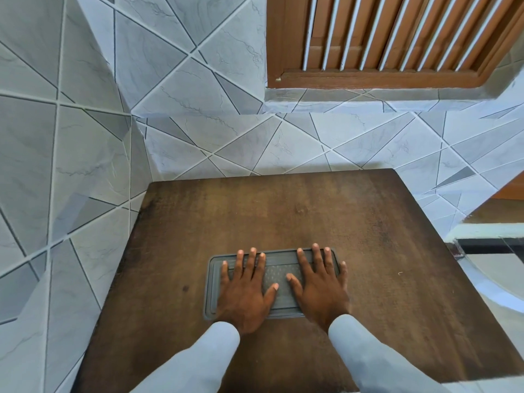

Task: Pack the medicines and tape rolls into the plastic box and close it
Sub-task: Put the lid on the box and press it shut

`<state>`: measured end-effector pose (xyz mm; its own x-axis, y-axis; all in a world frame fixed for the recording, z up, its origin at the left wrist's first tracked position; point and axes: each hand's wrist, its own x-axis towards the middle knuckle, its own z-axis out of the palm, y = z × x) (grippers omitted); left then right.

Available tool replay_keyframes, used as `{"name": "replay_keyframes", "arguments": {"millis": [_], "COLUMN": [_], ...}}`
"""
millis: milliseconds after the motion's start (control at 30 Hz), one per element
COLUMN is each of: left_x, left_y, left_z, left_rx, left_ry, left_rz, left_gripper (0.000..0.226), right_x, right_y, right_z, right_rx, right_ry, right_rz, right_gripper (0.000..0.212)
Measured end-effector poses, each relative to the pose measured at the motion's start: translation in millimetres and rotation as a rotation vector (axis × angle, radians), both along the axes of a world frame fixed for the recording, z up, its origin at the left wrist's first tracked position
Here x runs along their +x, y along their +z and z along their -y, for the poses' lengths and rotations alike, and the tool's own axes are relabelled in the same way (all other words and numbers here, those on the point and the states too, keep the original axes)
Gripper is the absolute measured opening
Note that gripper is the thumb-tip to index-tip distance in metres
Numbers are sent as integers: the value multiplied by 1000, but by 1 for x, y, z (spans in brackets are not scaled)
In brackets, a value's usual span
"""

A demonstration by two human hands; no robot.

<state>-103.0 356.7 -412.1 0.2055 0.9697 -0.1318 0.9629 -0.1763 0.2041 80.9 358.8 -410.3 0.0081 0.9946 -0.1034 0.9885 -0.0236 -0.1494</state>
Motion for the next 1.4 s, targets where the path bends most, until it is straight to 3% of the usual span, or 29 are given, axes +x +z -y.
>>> {"name": "replay_keyframes", "arguments": {"millis": [367,433,600,700,900,967,1067,1167,1233,1400], "left_x": [0,-4,-43,-49,-46,-45,-44,-44,-43,-47], "left_y": [-2,0,-5,-8,-8,-6,-7,-7,-7,-8], "left_z": [1,6,26,25,24,25,28,29,28,28], "left_rx": [-34,5,33,-23,-12,5,83,27,-36,34], "left_ry": [17,100,551,572,560,579,733,938,993,906], "left_rz": [-66,-18,219,308,224,249,470,578,609,596], "left_gripper": [77,76,76,78,82,80,65,58,61,57], "right_x": [1,6,32,31,33,34,36,43,45,44], "right_y": [3,4,-2,-7,-11,-10,-7,6,9,2], "right_z": [-2,2,22,22,22,22,21,21,22,20], "right_rx": [-113,-94,-54,-45,-19,8,99,1,-85,-74], "right_ry": [20,15,-222,-249,-245,-248,-507,-846,-869,-780], "right_rz": [22,-9,-215,-293,-277,-354,-532,-588,-610,-568], "right_gripper": [83,85,78,76,76,76,72,72,76,75]}}
